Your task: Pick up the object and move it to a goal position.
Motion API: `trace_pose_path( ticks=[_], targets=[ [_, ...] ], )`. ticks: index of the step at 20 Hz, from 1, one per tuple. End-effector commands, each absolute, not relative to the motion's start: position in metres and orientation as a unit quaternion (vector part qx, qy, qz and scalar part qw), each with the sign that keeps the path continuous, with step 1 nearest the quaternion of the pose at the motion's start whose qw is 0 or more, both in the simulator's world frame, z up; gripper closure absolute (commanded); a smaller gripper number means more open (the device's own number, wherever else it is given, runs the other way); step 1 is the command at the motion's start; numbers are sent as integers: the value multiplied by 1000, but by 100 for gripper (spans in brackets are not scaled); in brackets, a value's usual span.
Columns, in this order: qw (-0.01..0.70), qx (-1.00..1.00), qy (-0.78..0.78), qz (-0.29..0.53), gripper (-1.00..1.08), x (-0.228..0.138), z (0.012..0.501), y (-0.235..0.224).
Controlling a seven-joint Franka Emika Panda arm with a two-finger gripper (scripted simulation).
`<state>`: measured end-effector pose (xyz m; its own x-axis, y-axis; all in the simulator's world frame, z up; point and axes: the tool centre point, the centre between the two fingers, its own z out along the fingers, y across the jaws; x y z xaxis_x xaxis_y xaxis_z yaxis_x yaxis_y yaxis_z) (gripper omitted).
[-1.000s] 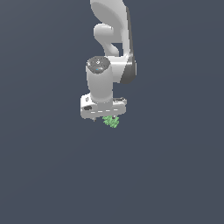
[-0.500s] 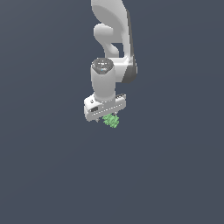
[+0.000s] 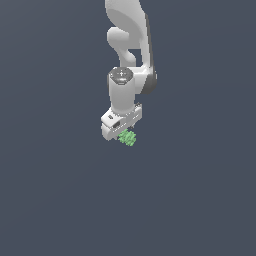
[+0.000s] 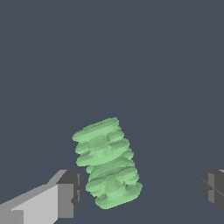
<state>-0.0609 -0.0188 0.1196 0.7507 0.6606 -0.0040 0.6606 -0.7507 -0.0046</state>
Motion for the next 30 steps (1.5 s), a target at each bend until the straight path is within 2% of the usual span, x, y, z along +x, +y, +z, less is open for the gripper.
trace_pose_path(
  ticks=[1,14,24,30],
  targets=[
    [1,-922,-388,2,-92,-66,116,-16],
    [0,-868,-497,0,-92,-83,107,-7],
    [0,-862,-507,0,-92,-85,103,-6],
    [0,-861,-508,0,-92,-86,80,-6]
  ],
)
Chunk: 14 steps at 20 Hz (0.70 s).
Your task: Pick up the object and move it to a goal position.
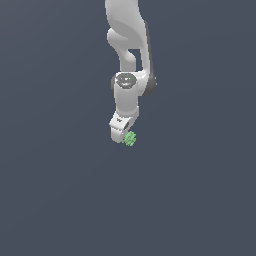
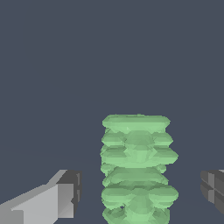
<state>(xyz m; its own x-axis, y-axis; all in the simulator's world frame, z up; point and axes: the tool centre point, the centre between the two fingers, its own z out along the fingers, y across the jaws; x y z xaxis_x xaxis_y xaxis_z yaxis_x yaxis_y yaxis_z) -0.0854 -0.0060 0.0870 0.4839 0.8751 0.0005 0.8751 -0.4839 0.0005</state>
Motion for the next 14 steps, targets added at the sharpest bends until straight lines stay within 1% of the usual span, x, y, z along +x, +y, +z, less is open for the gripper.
trace_pose_path(
  ticks=[1,9,10,14],
  targets=[
    [0,861,509,0,-92,-86,74,-6],
    [0,861,509,0,-92,-86,56,-6],
    [0,861,509,0,108,-86,56,-6],
    [0,861,509,0,108,-86,56,-6]
  ],
)
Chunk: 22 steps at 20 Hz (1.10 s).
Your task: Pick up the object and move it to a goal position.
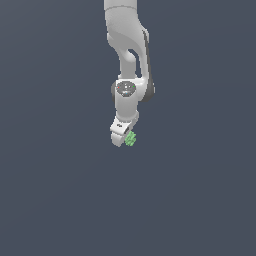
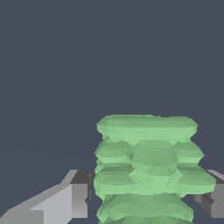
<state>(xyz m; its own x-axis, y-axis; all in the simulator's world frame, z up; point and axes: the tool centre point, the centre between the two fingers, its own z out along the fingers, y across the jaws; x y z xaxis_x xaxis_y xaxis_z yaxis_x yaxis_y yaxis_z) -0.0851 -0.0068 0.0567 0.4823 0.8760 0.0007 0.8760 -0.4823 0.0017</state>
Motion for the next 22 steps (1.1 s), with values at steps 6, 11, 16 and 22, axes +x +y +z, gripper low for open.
trace_pose_path(
  ticks=[6,11,16,22],
  targets=[
    [1,861,509,1,108,-85,57,-6],
    [1,861,509,1,108,-80,58,-5],
    [1,861,509,1,108,-66,62,0],
    [0,861,509,1,108,-38,71,8]
  ],
)
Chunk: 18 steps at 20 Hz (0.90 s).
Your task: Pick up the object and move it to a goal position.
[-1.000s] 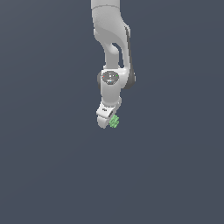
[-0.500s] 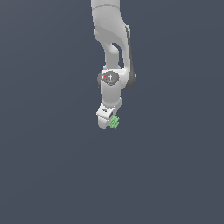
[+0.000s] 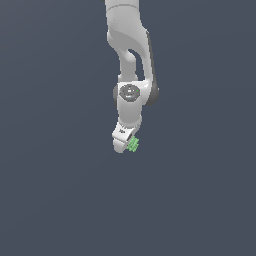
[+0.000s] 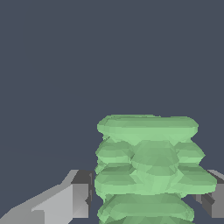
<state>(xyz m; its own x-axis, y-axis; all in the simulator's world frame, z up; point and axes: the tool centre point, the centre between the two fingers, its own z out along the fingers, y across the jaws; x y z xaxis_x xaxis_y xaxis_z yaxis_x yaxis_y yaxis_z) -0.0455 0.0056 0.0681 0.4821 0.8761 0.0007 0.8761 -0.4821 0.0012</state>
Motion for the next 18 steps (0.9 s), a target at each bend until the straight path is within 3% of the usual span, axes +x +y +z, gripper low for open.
trace_pose_path(
  ticks=[1,18],
  targets=[
    [0,861,509,1,108,-32,72,10],
    [0,861,509,0,108,68,100,39]
  ],
)
